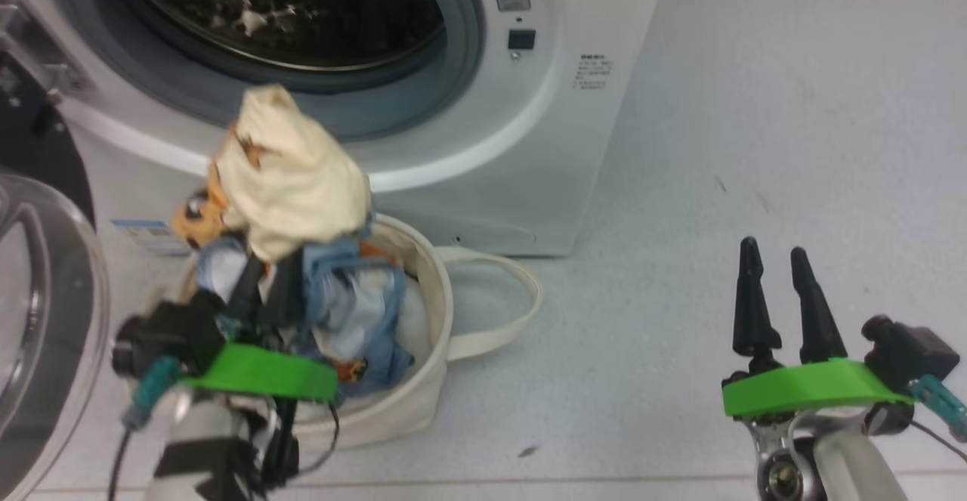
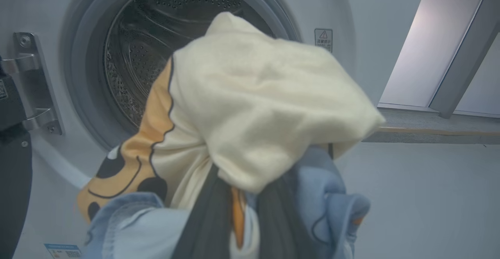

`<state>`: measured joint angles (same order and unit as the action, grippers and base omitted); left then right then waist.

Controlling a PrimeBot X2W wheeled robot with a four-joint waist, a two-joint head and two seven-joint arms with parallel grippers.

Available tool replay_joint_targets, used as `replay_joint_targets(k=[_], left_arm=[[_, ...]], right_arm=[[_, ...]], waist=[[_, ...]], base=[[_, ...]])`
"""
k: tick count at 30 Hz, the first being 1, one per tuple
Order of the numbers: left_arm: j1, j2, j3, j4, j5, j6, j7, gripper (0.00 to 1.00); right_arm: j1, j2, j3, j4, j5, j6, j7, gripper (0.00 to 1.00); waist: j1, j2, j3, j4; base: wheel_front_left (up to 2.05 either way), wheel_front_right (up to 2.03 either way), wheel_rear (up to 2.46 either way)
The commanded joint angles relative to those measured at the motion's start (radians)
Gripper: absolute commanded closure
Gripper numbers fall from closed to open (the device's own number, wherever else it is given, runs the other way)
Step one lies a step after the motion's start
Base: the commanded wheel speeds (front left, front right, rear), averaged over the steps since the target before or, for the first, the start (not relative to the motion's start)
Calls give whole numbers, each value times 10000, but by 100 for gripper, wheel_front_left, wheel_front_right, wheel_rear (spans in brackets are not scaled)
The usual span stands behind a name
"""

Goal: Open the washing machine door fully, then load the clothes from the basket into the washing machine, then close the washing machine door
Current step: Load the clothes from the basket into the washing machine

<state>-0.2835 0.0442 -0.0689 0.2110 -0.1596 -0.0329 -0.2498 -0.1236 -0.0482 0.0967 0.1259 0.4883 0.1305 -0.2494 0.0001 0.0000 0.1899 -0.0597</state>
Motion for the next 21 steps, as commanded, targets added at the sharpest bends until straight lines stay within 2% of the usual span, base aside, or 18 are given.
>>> replay_joint_targets(k=[1, 10, 14, 21], left_arm=[[-660, 61, 476, -374, 0, -112, -120, 100], [-3397, 161, 1619, 216, 247, -656, -120, 100], [-4889, 402, 2055, 644, 335, -812, -120, 100], [-7270, 924, 2435, 2191, 402, -928, -120, 100]], right_arm=[[-368, -20, 182, -389, 51, 2, -124, 0], [-1147, -20, 212, -635, 68, 2, -124, 0], [-1519, -20, 224, -758, 181, 2, -124, 0], [-1925, -20, 541, -879, 436, 2, -124, 0]], waist=[[-1, 0, 581, -308], [-1, 0, 2538, -899], [-1, 0, 3405, -1189], [-1, 0, 4307, -1745]], base=[[0, 0, 0], [0, 0, 0], [0, 0, 0], [0, 0, 0]])
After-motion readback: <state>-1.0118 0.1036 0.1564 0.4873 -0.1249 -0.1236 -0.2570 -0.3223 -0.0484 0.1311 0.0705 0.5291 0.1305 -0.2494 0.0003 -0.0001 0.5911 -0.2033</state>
